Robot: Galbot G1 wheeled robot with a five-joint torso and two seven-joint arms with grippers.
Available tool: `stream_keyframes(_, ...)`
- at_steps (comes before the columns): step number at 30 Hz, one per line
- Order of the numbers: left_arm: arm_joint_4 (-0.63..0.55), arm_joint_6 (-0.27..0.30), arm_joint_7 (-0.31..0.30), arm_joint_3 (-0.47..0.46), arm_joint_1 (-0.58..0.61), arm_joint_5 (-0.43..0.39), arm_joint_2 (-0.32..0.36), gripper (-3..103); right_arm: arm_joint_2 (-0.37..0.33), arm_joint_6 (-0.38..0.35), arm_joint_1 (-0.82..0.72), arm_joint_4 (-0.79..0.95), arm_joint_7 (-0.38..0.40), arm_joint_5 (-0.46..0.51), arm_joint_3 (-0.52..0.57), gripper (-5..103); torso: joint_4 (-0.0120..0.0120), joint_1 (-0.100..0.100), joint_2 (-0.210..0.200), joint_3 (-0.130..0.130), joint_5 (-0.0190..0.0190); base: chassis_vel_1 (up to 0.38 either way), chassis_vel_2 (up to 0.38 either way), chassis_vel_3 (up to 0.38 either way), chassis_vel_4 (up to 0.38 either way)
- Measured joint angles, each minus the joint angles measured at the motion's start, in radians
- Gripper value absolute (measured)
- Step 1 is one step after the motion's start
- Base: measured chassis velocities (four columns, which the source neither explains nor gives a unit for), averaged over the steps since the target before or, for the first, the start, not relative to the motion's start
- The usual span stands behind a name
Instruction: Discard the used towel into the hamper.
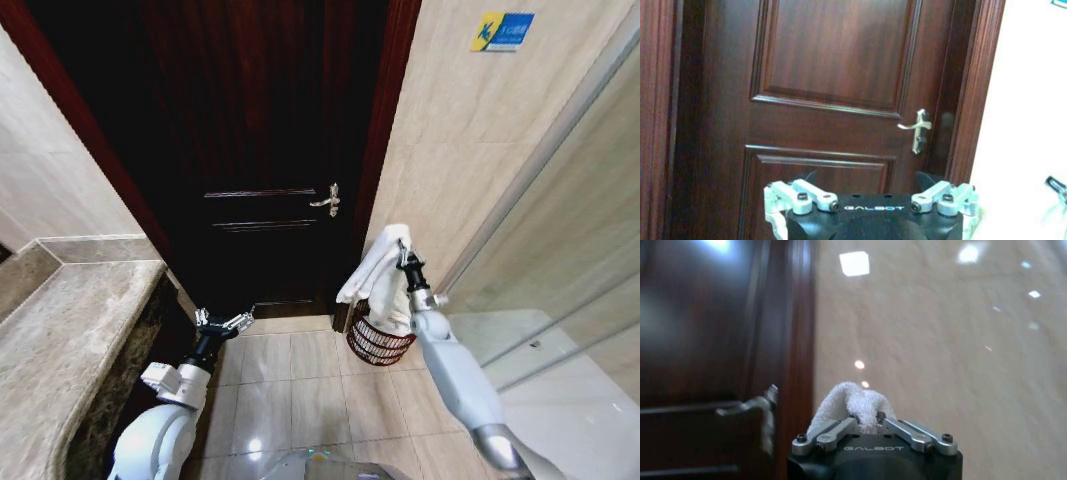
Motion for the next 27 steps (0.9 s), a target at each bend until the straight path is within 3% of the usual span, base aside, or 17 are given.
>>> stream_keyframes(11,0.000,0.000,0.000,0.000,0.000,0.000,0.000,99,-0.021,0.034,0.110,-0.245,-0.011,0.036,0.040,3,0.0002,0.000,0.000,0.000,0.0000,0.000,0.000,0.000,0.000)
stream_keyframes(21,0.000,0.000,0.000,0.000,0.000,0.000,0.000,99,0.049,0.099,0.231,-0.390,-0.006,-0.063,0.070,3,0.0006,0.000,0.000,0.000,0.0000,0.000,0.000,0.000,0.000)
stream_keyframes(27,0.000,0.000,0.000,0.000,0.000,0.000,0.000,99,0.033,0.096,0.255,-0.402,0.024,-0.085,0.114,3,0.0005,0.000,0.000,0.000,0.0000,0.000,0.000,0.000,0.000)
